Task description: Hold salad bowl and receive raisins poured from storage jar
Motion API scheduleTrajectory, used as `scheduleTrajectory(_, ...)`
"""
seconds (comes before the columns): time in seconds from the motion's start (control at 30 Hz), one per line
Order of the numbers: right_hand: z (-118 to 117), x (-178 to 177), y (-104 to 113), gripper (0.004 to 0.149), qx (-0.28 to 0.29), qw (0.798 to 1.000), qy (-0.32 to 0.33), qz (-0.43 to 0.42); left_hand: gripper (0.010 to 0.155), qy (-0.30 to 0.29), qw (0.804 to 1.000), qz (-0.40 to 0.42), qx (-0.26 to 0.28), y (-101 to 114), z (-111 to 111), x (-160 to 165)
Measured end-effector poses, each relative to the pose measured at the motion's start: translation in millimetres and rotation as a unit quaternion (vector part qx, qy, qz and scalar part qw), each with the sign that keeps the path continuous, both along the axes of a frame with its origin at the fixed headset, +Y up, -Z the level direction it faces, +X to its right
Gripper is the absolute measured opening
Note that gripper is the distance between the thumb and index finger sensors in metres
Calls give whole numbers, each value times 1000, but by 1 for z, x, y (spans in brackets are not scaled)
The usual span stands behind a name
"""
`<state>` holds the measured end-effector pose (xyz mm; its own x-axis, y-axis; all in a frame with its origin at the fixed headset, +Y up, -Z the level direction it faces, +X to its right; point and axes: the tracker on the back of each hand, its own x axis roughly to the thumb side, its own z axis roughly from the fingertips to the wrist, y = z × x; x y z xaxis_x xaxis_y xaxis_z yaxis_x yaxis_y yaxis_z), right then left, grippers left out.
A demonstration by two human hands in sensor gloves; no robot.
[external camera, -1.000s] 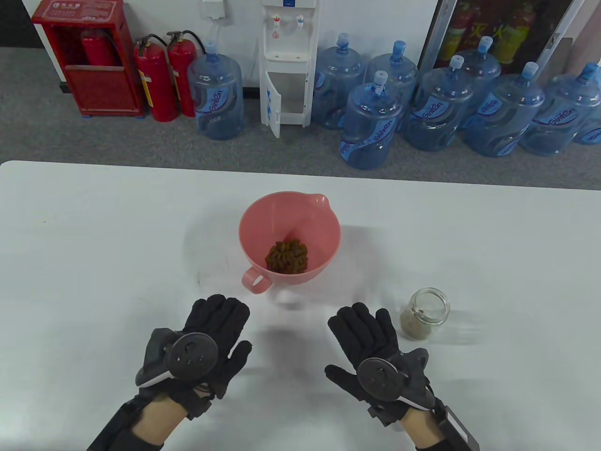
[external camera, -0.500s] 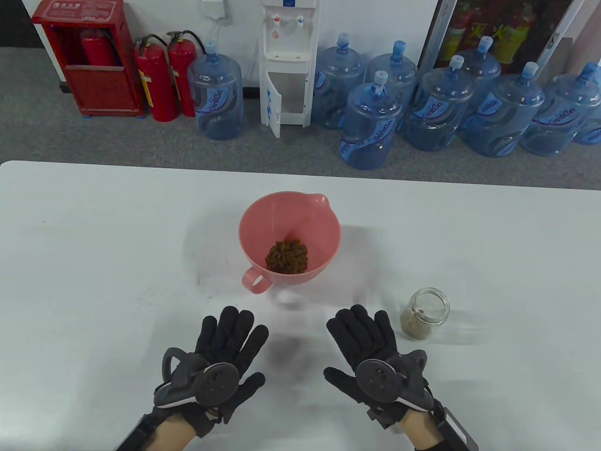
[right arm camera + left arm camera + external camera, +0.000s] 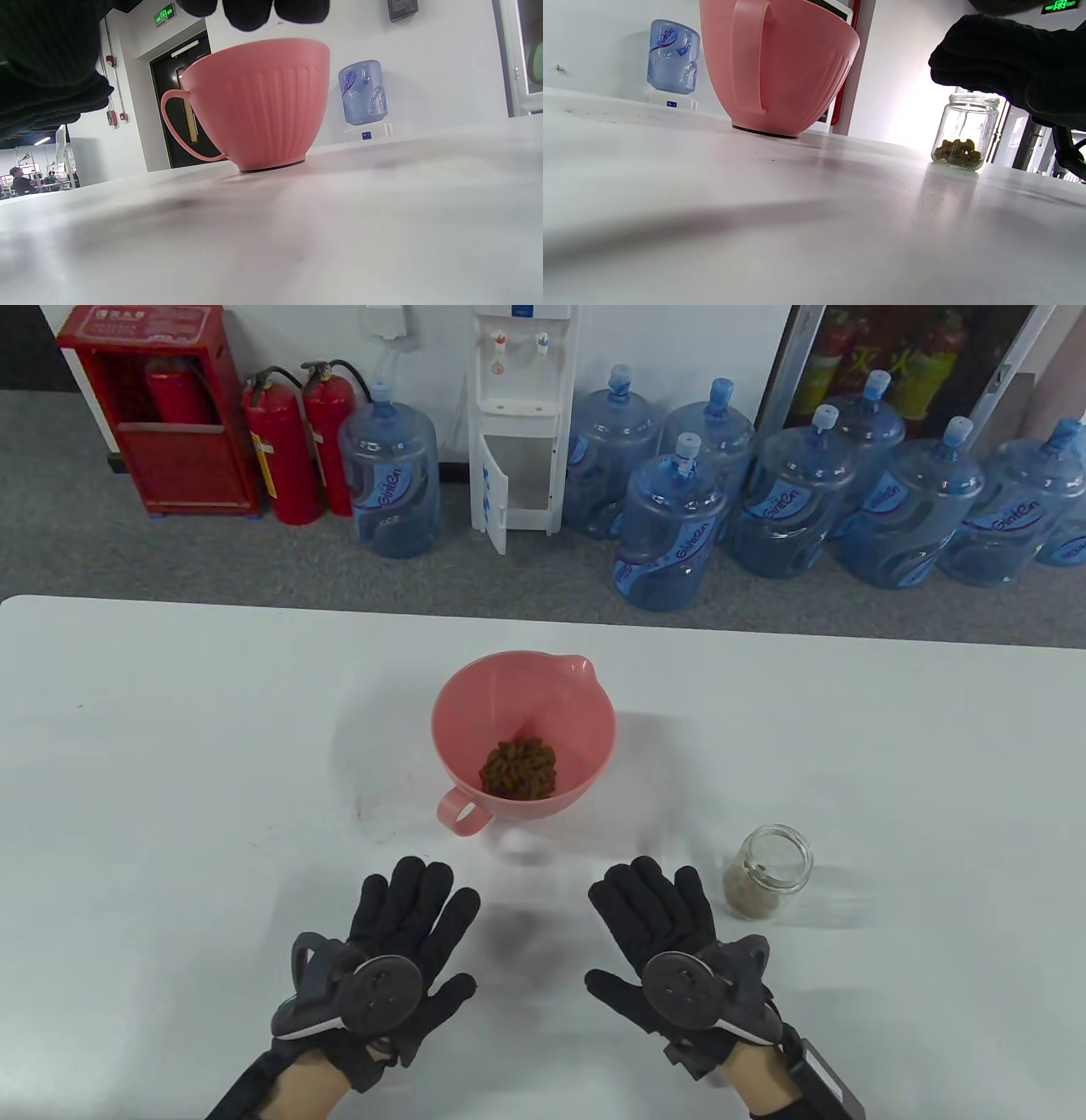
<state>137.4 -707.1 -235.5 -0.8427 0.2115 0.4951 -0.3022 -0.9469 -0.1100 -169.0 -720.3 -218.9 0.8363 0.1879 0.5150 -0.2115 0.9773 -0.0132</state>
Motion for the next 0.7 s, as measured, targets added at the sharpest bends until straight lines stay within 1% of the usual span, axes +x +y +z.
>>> scheduleTrajectory(0.7,-2,2,-2,91,-11,1000,4,4,75,-4,1000,25,-7,1,-1,-3)
